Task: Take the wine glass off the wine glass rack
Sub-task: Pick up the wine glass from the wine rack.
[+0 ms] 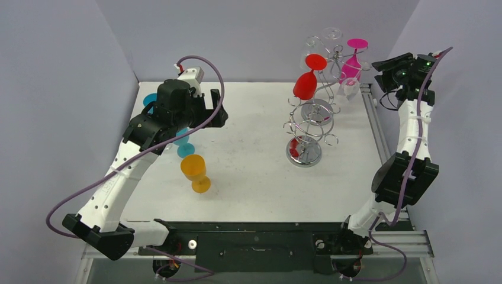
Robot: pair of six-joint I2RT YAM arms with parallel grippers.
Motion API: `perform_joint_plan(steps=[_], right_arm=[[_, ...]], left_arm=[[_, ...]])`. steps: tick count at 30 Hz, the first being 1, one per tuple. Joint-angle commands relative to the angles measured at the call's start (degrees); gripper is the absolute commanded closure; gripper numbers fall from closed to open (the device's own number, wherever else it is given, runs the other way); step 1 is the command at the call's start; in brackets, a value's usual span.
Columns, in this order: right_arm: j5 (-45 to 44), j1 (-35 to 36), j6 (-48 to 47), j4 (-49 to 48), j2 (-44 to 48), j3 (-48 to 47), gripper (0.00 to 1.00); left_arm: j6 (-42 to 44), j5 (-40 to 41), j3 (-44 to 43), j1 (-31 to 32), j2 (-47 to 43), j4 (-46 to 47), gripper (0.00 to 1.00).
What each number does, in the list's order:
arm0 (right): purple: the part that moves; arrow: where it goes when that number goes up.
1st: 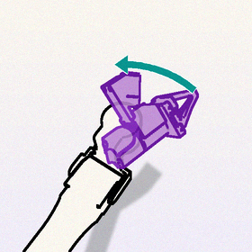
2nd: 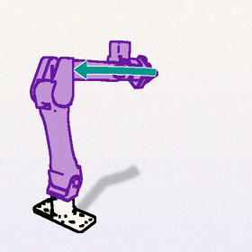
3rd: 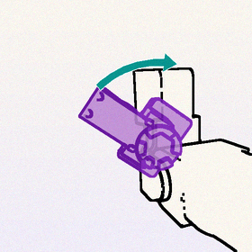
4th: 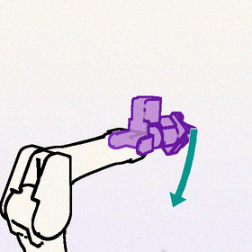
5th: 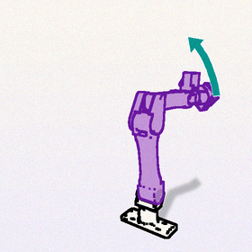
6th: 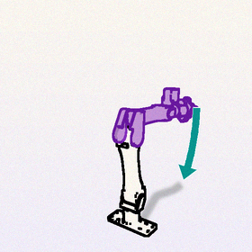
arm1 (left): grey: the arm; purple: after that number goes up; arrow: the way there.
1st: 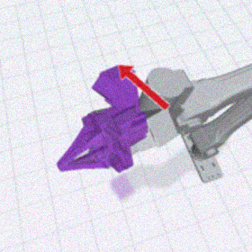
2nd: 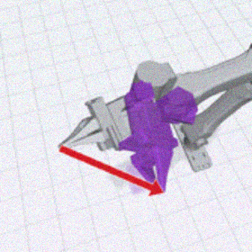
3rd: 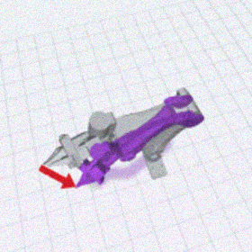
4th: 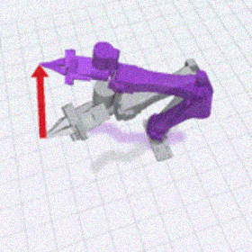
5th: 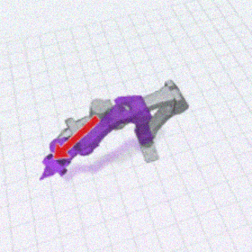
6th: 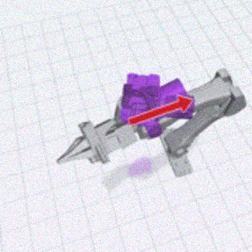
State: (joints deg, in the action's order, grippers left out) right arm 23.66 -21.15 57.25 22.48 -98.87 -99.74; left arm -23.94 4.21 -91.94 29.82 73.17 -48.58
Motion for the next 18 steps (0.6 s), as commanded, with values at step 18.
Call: perform_joint_plan(steps=[18], right_arm=[[6.01, -0.56, 4.09, -7.04, -4.14, -5.53, 0.78]], left_arm=[[-0.83, 0.17, 0.38, 1.15, -1.10, 2.21, 0.04]])
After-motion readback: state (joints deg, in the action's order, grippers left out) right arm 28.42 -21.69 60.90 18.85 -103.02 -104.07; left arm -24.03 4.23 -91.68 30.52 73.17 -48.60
